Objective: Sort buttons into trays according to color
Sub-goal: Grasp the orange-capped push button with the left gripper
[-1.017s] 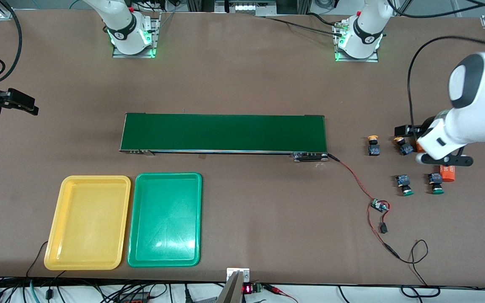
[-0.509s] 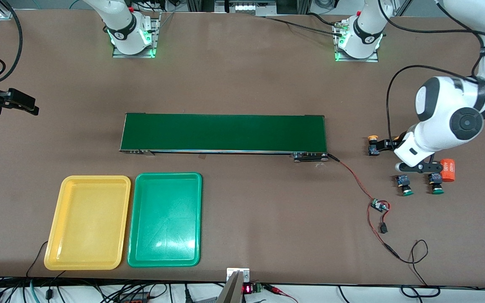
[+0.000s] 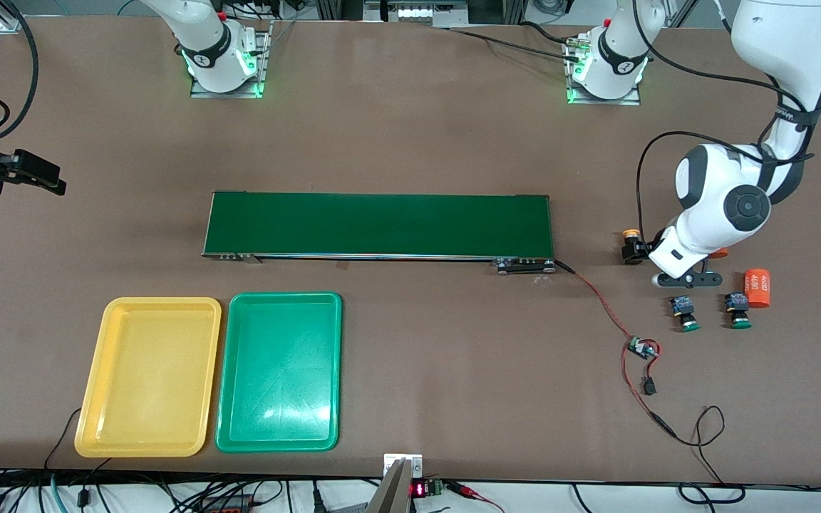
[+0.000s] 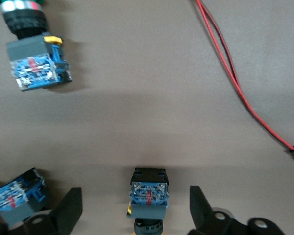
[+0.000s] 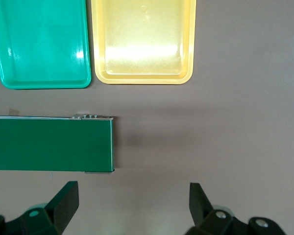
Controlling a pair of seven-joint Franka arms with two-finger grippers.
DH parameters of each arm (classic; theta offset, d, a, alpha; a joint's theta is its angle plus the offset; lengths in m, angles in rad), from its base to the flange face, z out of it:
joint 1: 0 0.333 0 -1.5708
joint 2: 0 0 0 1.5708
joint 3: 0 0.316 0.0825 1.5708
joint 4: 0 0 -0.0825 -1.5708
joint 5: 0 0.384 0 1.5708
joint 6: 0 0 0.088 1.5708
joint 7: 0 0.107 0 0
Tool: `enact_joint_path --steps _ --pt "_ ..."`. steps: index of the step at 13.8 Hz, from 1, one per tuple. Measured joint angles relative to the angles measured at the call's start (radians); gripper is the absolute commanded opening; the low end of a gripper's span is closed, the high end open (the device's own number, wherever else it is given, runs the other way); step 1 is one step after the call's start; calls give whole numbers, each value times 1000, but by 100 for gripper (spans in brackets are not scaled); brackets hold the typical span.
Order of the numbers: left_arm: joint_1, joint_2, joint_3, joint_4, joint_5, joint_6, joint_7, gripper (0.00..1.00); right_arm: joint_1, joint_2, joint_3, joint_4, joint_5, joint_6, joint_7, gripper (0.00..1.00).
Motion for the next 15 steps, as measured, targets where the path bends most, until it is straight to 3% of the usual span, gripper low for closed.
enact_joint_path --steps 7,9,10,12,15 --pt "0 45 -1 -37 0 91 -14 88 0 0 0 0 0 0 0 100" --pt "0 58 -2 -43 0 115 -16 53 0 0 0 0 0 0 0 100" --pt "0 65 -2 -44 0 122 -18 41 0 0 0 0 0 0 0 100" --pt "0 69 -5 -44 0 127 -24 28 0 0 0 0 0 0 0 100" --pt "0 60 -8 -43 0 125 -35 24 0 0 0 0 0 0 0 100"
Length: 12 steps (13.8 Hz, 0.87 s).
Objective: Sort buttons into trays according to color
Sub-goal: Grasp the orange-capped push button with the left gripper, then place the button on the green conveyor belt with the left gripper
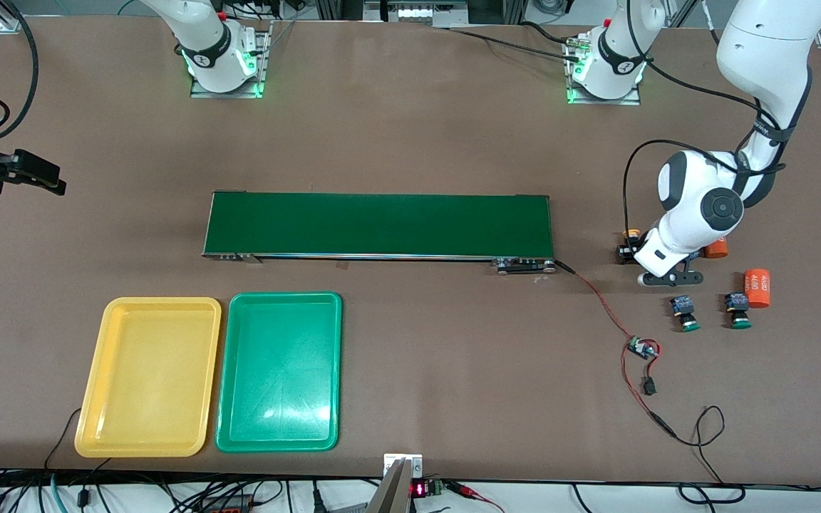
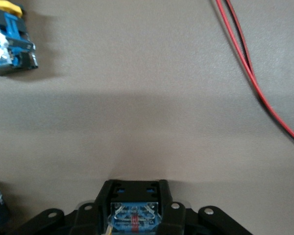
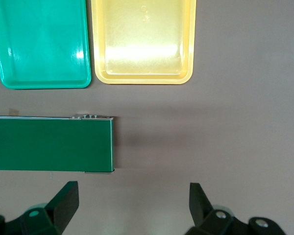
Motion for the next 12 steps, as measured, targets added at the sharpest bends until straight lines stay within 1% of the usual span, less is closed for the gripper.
enact_joint_path --steps 1,4,6,8,10,12 --pt "0 0 0 0 0 0 -6 21 0 0 0 0 0 0 0 100" --pt "0 -8 -1 3 0 -5 -16 21 0 0 0 0 0 0 0 100" --pt "0 -29 -13 19 0 -50 -36 21 0 0 0 0 0 0 0 100" --pt "0 -64 -42 73 0 -171 -61 21 0 0 0 0 0 0 0 100" --pt "-1 -99 -84 147 -1 -303 -84 21 0 0 0 0 0 0 0 100" --pt "-2 -114 -146 205 -6 -378 -143 21 1 0 0 0 0 0 0 100"
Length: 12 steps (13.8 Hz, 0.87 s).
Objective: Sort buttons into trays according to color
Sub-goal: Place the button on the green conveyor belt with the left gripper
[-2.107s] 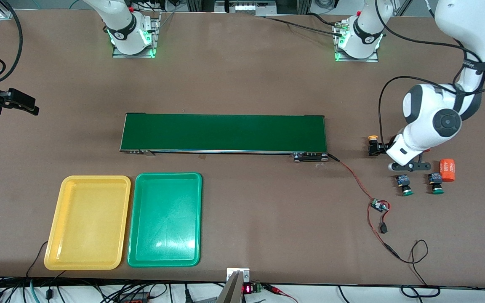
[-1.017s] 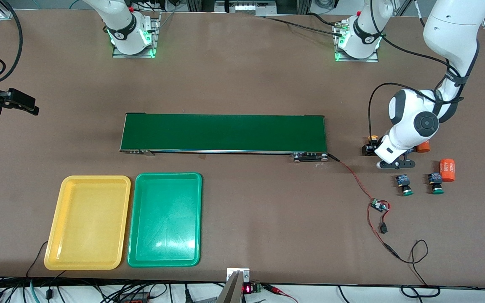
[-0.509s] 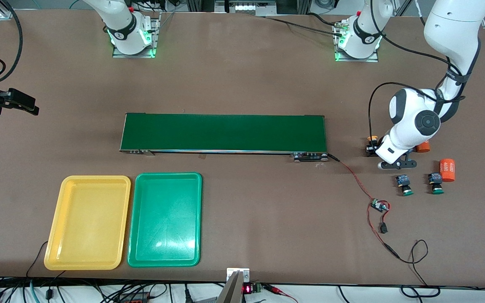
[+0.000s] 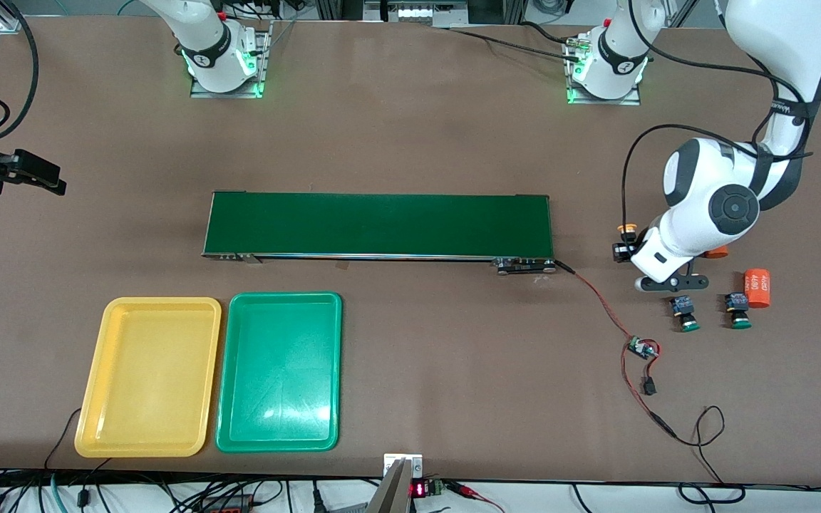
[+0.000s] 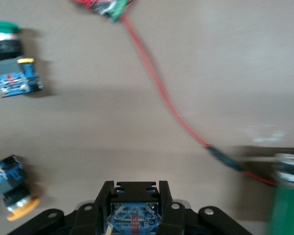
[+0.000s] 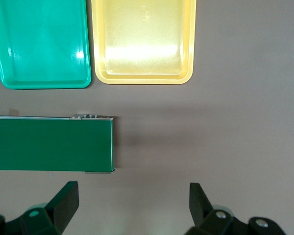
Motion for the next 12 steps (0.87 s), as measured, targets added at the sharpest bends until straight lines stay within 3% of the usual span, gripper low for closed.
enact_joint_path --steps 5,9,10,11,12 --pt "-23 17 -206 18 -3 -3 -254 21 0 0 0 0 0 0 0 100" --pt "-39 72 -266 18 -4 52 -311 26 1 0 0 0 0 0 0 100" --pt "-49 91 -267 16 -4 73 -318 44 1 0 0 0 0 0 0 100" --pt "-55 111 -267 15 -4 95 -322 85 1 0 0 0 0 0 0 100" --pt "-57 128 -267 14 -4 114 -322 100 1 0 0 0 0 0 0 100"
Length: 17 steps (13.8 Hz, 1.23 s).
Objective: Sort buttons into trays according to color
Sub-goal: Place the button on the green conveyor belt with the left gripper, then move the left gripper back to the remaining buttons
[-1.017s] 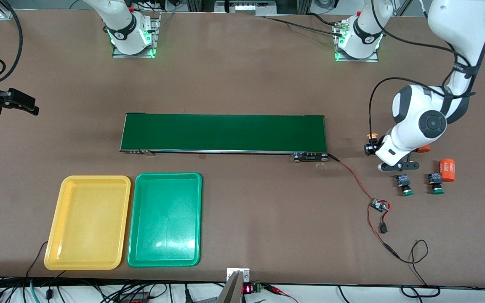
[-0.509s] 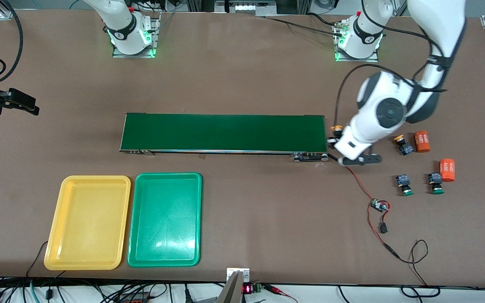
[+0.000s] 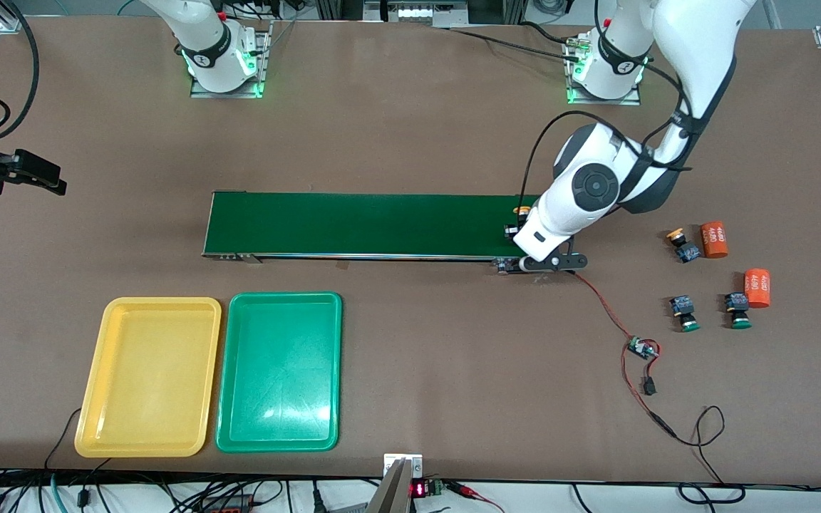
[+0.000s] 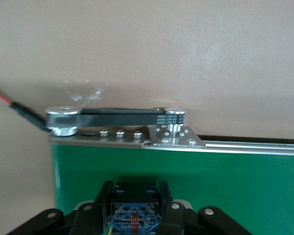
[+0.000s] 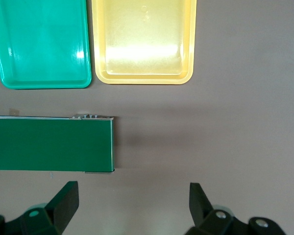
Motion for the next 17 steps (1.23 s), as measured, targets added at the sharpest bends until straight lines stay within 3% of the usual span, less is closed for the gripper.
enact_joint_path --steps 4,10,14,17 --pt "6 -8 0 28 0 -28 0 100 0 0 0 0 0 0 0 100" --pt "66 -137 8 228 23 -435 2 100 0 0 0 0 0 0 0 100" --pt "216 -110 16 244 202 -452 11 100 0 0 0 0 0 0 0 100" --pt "326 -52 20 244 232 -445 11 100 0 0 0 0 0 0 0 100"
